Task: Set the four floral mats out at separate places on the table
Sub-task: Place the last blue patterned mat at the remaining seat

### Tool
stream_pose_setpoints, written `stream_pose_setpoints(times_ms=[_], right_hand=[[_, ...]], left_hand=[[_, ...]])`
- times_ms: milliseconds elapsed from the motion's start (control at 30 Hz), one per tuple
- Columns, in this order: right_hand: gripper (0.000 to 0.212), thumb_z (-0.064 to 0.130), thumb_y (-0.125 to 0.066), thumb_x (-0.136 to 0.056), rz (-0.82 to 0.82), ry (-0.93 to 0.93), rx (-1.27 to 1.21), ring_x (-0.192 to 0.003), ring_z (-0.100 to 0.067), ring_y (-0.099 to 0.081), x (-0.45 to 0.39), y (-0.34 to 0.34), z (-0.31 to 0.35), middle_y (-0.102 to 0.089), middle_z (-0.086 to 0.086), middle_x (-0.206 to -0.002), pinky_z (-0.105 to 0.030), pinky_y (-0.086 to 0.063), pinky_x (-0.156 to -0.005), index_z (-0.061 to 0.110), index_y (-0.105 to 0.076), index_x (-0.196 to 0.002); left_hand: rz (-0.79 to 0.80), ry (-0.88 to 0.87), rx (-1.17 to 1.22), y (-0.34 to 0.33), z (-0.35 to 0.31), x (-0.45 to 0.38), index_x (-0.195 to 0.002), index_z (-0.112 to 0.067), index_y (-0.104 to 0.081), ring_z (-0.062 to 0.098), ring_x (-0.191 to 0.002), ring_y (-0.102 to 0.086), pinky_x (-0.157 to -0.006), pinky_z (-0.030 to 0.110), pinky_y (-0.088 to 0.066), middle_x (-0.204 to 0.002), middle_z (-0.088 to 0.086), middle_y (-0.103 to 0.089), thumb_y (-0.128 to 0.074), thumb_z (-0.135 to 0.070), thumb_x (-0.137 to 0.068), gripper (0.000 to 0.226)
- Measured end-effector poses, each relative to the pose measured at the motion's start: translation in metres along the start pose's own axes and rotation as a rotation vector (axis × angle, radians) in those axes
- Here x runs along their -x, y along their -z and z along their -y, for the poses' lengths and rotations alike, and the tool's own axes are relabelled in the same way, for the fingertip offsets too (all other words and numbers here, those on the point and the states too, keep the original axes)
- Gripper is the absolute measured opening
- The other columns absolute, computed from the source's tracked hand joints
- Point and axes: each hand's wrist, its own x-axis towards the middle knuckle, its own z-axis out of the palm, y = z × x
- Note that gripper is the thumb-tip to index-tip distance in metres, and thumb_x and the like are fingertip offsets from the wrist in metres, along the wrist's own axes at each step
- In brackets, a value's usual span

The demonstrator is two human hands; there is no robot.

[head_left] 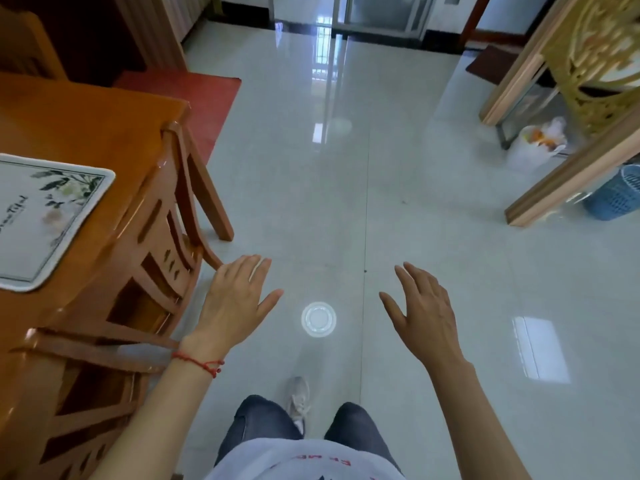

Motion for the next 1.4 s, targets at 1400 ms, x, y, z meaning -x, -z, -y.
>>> stream_pose_setpoints(times_ms=[1400], right_hand=[[0.058,0.048,-0.033,-0.088,0.102,0.280,-0.043,-0.114,-0.035,-0.054,-0.712,-0.112,0.024,-0.058,-0.016,-0.123,-0.046,-0.045,-0.091,0.005,-0.055,-0.120]], left_hand=[[-0.215,0.219,-0.011,0.068,0.214,-0.594,-0.114,0.000,-0.058,0.030,-0.112,-0.048,-0.092,0.046,-0.043,-0.114,0.019,-0.063,-0.037,-0.043,-0.085,0.056]])
